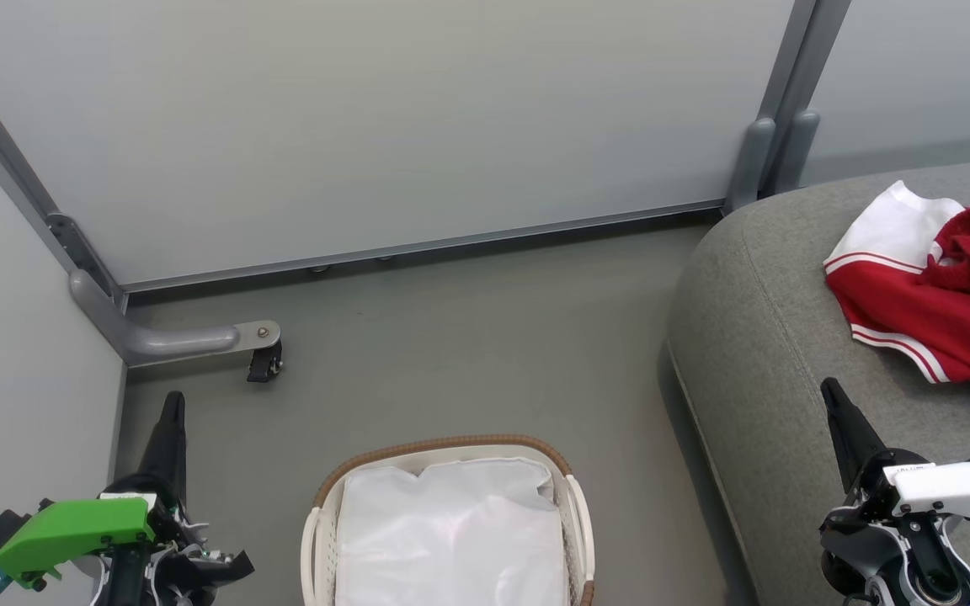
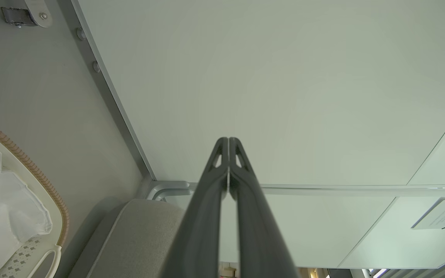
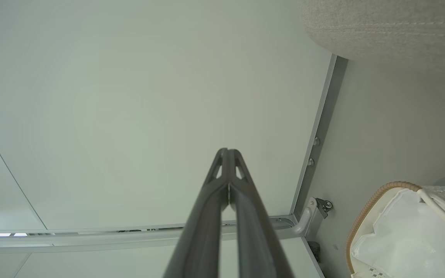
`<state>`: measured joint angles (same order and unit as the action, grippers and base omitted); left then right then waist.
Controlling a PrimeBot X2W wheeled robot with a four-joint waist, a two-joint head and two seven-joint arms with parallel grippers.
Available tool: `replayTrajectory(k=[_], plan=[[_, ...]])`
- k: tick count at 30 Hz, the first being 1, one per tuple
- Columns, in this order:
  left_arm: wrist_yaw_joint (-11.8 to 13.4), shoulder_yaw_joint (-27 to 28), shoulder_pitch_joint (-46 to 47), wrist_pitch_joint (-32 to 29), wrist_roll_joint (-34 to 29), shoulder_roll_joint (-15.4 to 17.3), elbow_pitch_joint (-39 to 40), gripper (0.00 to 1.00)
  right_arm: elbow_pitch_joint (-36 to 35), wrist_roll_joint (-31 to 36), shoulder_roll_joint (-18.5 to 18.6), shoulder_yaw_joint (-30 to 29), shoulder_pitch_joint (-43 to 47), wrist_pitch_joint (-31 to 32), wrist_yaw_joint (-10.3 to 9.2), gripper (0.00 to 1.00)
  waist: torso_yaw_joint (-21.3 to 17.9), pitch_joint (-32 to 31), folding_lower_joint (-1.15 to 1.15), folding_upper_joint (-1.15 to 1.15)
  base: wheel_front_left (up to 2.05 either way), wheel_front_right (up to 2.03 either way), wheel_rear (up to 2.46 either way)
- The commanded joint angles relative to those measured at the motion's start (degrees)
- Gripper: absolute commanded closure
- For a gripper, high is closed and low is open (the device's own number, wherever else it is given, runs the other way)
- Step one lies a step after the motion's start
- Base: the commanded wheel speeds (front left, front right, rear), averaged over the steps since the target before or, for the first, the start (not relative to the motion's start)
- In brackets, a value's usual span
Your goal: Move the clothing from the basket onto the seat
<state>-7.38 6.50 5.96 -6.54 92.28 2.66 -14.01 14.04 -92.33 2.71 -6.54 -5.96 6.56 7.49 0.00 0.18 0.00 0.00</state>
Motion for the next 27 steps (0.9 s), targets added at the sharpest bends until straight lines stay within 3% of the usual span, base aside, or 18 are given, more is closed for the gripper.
replayTrajectory(k=[1, 27], plan=[[-0.2, 0.1, 0.6, -0.2, 0.3, 0.4, 0.1, 1.0, -0.2, -0.2, 0.3, -0.1, -0.4, 0.1, 0.0, 1.0, 0.0, 0.0, 0.0, 0.0, 0.0, 0.0, 0.0], [-0.2, 0.1, 0.6, -0.2, 0.2, 0.4, 0.1, 1.0, -0.2, -0.2, 0.3, -0.1, -0.4, 0.1, 0.0, 1.0, 0.0, 0.0, 0.0, 0.0, 0.0, 0.0, 0.0]])
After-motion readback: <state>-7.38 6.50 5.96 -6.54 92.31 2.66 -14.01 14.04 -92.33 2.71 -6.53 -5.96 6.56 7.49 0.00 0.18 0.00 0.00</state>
